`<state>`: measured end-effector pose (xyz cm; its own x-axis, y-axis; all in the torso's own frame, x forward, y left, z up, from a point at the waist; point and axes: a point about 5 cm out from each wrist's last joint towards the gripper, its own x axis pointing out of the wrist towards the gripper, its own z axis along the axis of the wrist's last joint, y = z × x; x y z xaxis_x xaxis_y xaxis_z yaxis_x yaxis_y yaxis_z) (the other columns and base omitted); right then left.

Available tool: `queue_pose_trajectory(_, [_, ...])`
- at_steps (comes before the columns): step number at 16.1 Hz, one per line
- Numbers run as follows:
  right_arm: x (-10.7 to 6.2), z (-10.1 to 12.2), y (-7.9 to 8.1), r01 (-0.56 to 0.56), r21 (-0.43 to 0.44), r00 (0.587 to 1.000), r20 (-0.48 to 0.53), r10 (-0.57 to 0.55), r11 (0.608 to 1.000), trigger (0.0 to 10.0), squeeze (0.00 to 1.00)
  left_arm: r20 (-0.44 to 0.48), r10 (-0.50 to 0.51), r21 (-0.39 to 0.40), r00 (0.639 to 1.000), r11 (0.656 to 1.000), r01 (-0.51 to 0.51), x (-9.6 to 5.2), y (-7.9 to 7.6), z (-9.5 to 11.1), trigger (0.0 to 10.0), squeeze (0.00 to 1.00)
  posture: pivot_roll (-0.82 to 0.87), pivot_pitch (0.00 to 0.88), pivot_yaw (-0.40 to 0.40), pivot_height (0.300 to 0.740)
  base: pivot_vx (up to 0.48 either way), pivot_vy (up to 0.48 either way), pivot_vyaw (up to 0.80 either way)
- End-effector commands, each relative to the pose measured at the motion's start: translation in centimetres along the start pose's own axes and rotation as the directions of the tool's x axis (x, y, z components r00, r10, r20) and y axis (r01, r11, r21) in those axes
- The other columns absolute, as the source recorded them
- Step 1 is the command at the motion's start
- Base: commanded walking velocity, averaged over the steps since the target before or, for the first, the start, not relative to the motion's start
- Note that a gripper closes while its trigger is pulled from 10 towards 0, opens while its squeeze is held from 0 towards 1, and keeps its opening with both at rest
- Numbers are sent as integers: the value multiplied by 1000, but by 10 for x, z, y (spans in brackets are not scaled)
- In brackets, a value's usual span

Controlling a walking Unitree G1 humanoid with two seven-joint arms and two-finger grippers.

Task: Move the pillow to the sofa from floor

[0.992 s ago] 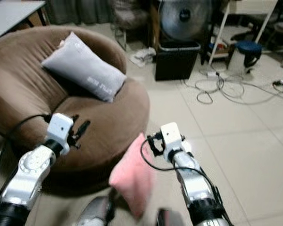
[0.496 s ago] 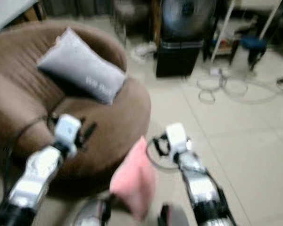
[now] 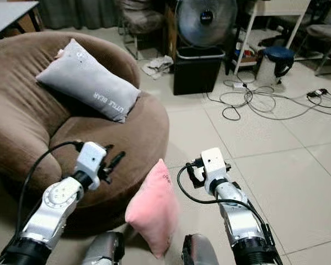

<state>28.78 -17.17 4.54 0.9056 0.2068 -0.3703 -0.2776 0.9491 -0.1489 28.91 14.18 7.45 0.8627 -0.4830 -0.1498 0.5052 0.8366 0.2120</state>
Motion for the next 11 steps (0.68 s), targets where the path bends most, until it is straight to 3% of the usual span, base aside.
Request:
queue_pose_trajectory(1, [-1,2,0,-11,13,1000,10,10,1000,10000,0,28,-27,7,999,1000,27,3,-2,5,10000,0,44,0,0,618,0,0,0])
queue_pose_trajectory(6, [0,5,7,-25,19,1000,15,25,1000,10000,0,-3,9,27,1000,1000,-9,0,3,-1,10000,0,55,0,-2,574,0,0,0])
queue_pose_trajectory(8, [2,2,5,-3,5,1000,-13,3,1000,10000,0,-56,52,46,997,998,-49,-1,9,-8,10000,0,55,0,-2,574,0,0,0])
queue_pose_trajectory(11, [2,2,6,-7,8,1000,-12,7,1000,10000,0,-59,59,43,996,997,-57,-1,11,-9,10000,0,55,0,-2,574,0,0,0])
